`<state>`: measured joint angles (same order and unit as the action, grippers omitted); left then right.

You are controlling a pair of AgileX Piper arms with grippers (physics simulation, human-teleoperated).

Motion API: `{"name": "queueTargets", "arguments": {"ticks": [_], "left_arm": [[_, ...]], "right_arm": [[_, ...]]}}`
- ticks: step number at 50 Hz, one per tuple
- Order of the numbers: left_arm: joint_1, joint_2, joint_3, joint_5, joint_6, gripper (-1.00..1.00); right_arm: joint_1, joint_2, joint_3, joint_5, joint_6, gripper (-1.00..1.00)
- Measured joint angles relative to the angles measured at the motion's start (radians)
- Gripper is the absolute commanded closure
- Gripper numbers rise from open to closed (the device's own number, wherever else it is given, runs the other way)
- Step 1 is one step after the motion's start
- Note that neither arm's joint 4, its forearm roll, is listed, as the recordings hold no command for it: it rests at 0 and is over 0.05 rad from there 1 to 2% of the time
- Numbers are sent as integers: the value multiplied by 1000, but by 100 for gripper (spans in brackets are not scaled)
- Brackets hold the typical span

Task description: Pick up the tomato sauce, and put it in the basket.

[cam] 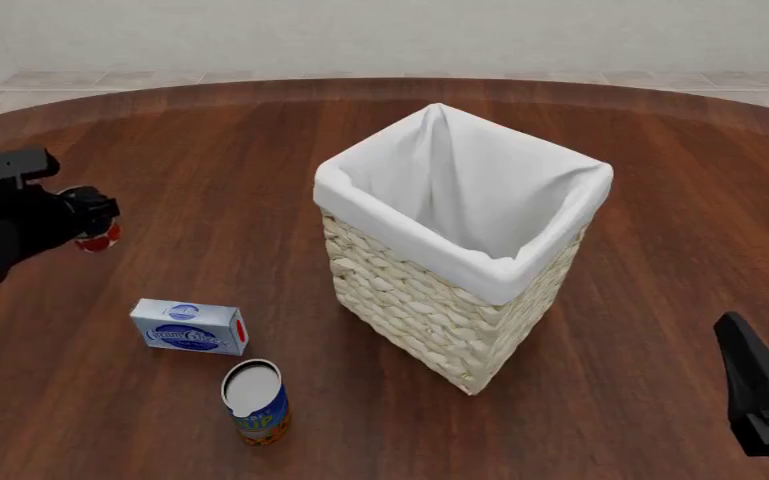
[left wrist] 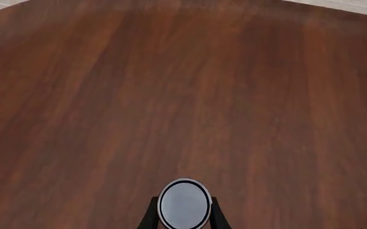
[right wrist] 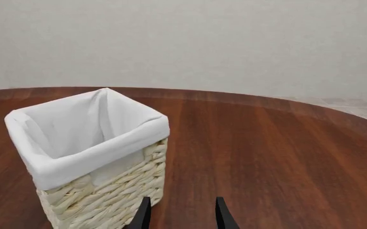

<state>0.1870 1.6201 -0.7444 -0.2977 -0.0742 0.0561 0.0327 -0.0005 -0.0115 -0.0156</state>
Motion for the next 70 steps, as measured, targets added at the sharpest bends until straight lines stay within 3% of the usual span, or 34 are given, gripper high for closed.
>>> {"name": "queueTargets", "arguments": {"ticks": [35,70], "left_arm": [[-265,-122,-277,251,4,100],[-507,-39,-602,448,89,100]], "right_arm": [[-1,9,0,-8,-3,-100],[12,8,0,-3,-15,-100]]}}
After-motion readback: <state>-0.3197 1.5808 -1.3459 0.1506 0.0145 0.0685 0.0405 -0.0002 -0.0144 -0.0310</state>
